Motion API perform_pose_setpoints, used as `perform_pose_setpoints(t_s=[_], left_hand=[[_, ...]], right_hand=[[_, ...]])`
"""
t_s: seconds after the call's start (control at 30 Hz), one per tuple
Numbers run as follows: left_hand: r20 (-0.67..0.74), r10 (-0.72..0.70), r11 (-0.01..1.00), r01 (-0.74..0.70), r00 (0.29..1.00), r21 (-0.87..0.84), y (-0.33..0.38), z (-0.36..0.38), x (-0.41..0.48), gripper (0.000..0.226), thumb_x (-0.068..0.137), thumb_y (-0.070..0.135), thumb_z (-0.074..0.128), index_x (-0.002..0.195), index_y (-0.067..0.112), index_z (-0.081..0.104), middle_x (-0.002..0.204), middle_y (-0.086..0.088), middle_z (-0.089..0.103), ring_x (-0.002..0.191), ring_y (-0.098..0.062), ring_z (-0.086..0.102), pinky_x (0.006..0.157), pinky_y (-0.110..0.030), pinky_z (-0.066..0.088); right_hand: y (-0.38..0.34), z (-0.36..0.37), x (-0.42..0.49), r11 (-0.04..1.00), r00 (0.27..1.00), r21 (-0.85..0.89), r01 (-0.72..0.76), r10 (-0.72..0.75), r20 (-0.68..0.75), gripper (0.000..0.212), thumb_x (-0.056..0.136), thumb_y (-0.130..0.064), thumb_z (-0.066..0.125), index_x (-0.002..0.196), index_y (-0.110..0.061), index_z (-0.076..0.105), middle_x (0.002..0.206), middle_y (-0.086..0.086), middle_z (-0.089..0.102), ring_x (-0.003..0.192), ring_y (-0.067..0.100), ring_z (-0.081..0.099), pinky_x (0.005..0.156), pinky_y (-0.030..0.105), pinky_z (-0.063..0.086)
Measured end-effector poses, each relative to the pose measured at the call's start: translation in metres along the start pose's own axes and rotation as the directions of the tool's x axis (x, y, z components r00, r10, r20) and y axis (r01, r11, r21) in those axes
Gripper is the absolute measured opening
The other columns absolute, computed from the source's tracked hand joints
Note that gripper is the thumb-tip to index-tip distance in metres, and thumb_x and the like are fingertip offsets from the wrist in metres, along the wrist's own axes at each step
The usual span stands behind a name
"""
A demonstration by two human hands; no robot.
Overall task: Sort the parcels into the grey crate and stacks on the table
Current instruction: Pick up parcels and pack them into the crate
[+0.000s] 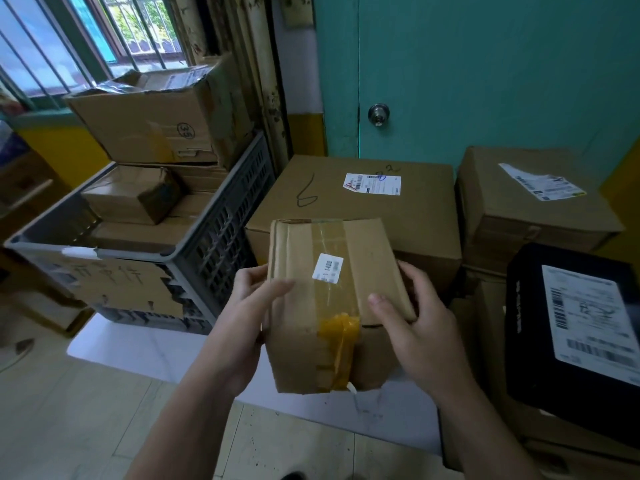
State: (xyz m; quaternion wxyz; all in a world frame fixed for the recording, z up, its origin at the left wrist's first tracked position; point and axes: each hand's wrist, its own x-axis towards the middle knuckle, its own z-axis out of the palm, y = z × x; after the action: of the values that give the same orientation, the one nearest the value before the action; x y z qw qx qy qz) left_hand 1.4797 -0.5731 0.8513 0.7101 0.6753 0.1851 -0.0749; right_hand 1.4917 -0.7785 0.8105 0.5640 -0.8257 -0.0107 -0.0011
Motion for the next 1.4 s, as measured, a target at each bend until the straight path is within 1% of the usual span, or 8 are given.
perform_pose_setpoints(t_s=[0.13,0.3,0.57,0.67,0.83,1.0,1.2,1.4], left_hand=[[-0.092,-0.025,0.999,0.029,0.995,0.045,0.001,-0.003,0.004,0.066,0.075,0.044,0.075,0.129,0.027,0.042,0.121,-0.006,0.059,0.102,-0.026,0.067,0.07,-0.04,0.059],[-0.04,-0.001,0.998,0.003,0.999,0.057,-0.002,0.005,0.003,0.07,0.071,0.039,0.077,0.134,0.029,0.049,0.111,-0.005,0.071,0.088,-0.02,0.075,0.066,-0.034,0.06],[-0.118,-0.059,0.998,0.063,0.991,0.029,-0.002,-0.003,0.007,0.067,0.088,0.073,0.041,0.089,0.01,0.065,0.074,0.001,0.067,0.069,-0.018,0.059,0.065,-0.035,0.045],[-0.146,-0.06,0.996,0.07,0.987,0.062,-0.005,-0.007,0.009,0.052,0.092,0.056,0.054,0.116,0.01,0.061,0.102,-0.008,0.061,0.084,-0.022,0.057,0.068,-0.037,0.044],[-0.169,-0.035,0.999,0.039,0.985,0.02,-0.01,-0.009,0.005,0.028,0.095,0.034,0.057,0.11,0.011,0.056,0.099,-0.008,0.051,0.084,-0.021,0.052,0.072,-0.038,0.043],[-0.102,0.162,0.983,-0.152,0.981,0.106,-0.006,-0.015,-0.012,0.047,0.091,0.055,0.044,0.108,0.018,0.067,0.102,0.003,0.072,0.101,-0.018,0.065,0.083,-0.037,0.046],[0.055,0.351,0.918,-0.355,0.935,0.176,0.003,-0.034,-0.02,0.038,0.082,0.027,0.06,0.118,0.017,0.069,0.116,0.001,0.072,0.113,-0.015,0.065,0.092,-0.034,0.053],[-0.141,0.198,0.956,-0.159,0.97,0.248,-0.001,-0.043,-0.01,0.079,0.067,0.058,0.079,0.138,0.037,0.051,0.138,0.01,0.053,0.123,-0.014,0.053,0.089,-0.03,0.045]], right_hand=[[0.007,-0.004,0.006,0.97,0.983,0.161,-0.181,0.18,0.02,0.061,0.087,-0.042,0.067,0.142,-0.034,0.041,0.115,-0.004,0.059,0.1,0.012,0.061,0.085,0.043,0.056],[0.007,-0.003,0.006,0.991,0.991,0.049,-0.128,0.126,0.051,0.083,0.068,-0.082,0.06,0.137,-0.037,0.052,0.121,-0.009,0.061,0.106,0.011,0.061,0.085,0.044,0.057],[0.009,-0.004,0.003,0.908,0.943,0.259,-0.329,0.327,0.053,0.088,0.063,-0.088,0.043,0.102,-0.012,0.064,0.101,0.012,0.068,0.093,0.025,0.065,0.095,0.055,0.049],[0.004,-0.002,0.001,0.937,0.959,0.211,-0.28,0.282,0.019,0.093,0.06,-0.094,0.046,0.094,-0.009,0.063,0.094,0.016,0.067,0.087,0.029,0.066,0.089,0.054,0.053],[-0.003,-0.001,-0.003,0.964,0.98,0.179,-0.198,0.196,0.027,0.065,0.065,-0.073,0.044,0.098,-0.02,0.06,0.088,0.003,0.064,0.084,0.017,0.064,0.076,0.038,0.052],[0.001,0.009,-0.005,0.931,0.983,0.316,-0.181,0.175,0.047,0.074,0.067,-0.07,0.053,0.137,-0.046,0.044,0.118,-0.024,0.054,0.105,0.001,0.055,0.083,0.029,0.046],[0.001,0.012,0.0,0.854,0.976,0.475,-0.212,0.21,0.058,0.044,0.065,-0.056,0.065,0.107,-0.044,0.058,0.109,-0.011,0.063,0.095,0.009,0.063,0.069,0.029,0.052],[0.011,0.02,-0.004,0.804,0.974,0.567,-0.178,0.225,-0.014,0.051,0.065,-0.054,0.071,0.112,-0.039,0.062,0.11,-0.009,0.066,0.099,0.014,0.066,0.078,0.04,0.057]])
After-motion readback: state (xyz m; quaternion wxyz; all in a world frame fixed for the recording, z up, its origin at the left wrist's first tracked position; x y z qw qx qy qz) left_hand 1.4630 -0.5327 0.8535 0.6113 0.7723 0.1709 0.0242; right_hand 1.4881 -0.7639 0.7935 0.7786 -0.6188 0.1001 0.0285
